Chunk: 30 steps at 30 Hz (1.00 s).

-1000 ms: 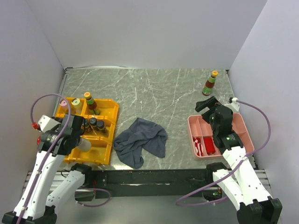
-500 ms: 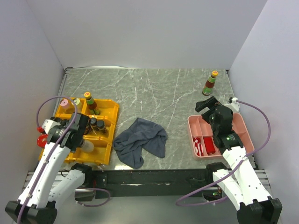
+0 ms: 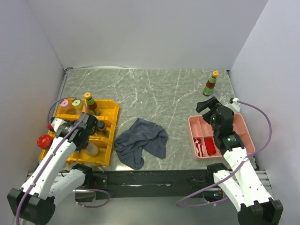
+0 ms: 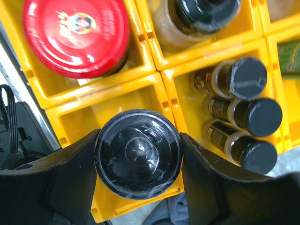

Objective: Organize the condiment bottles
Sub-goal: Place the bottle in the storage box.

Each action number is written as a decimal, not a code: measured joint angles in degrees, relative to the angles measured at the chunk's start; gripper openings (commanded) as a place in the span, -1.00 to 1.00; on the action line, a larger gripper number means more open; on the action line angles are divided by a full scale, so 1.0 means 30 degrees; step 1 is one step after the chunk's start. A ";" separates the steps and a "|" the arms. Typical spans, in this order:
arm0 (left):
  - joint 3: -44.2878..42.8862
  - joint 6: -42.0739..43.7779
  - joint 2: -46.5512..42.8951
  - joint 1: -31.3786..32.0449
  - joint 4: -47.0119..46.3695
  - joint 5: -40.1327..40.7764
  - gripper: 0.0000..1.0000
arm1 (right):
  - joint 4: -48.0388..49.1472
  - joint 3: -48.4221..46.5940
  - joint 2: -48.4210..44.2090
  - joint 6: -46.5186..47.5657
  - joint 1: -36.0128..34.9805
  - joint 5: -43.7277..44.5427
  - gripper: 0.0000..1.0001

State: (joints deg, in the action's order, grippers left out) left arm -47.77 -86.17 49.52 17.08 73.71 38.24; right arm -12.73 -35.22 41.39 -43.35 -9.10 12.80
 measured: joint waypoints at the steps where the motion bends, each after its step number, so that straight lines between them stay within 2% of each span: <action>1: 0.0000 -0.0015 0.0153 0.0226 -0.0022 0.0000 0.16 | 0.0000 0.0000 -0.0007 0.0007 0.0000 0.0000 1.00; 3: 0.0000 -0.0036 0.0357 0.0648 -0.0066 -0.0007 0.33 | -0.0007 0.0000 -0.0007 0.0029 0.0000 0.0000 1.00; 9: 0.0000 -0.0619 0.0619 0.1610 -0.0561 0.0000 0.61 | -0.0007 0.0000 -0.0036 0.0124 0.0000 0.0000 1.00; 13: -0.0007 -0.1209 0.0656 0.2106 -0.1005 0.0007 0.89 | -0.0007 0.0000 -0.0036 0.0131 0.0000 -0.0015 1.00; 18: -0.0423 -0.1537 0.0699 0.2841 -0.0699 0.0182 0.99 | -0.0007 0.0000 -0.0044 0.0211 0.0000 -0.0109 1.00; 24: -0.3104 -0.1260 0.0707 0.3089 0.0095 0.1872 0.99 | 0.0007 0.0000 -0.0044 0.0379 0.0000 -0.0459 1.00; 27: -0.4167 0.0488 0.0605 0.3089 -0.0860 0.2681 0.99 | 0.0051 0.0000 -0.0022 0.0525 0.0000 -0.0823 1.00; 30: -0.4452 0.3767 0.0117 0.3089 -0.3774 0.2645 0.99 | 0.0124 0.0000 0.0066 0.0743 0.0000 -0.1188 1.00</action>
State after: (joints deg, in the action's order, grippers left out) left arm -61.12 -74.87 49.87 26.35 62.39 46.17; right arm -12.36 -35.22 41.58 -41.12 -9.10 9.23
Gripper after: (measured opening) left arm 0.994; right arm 0.999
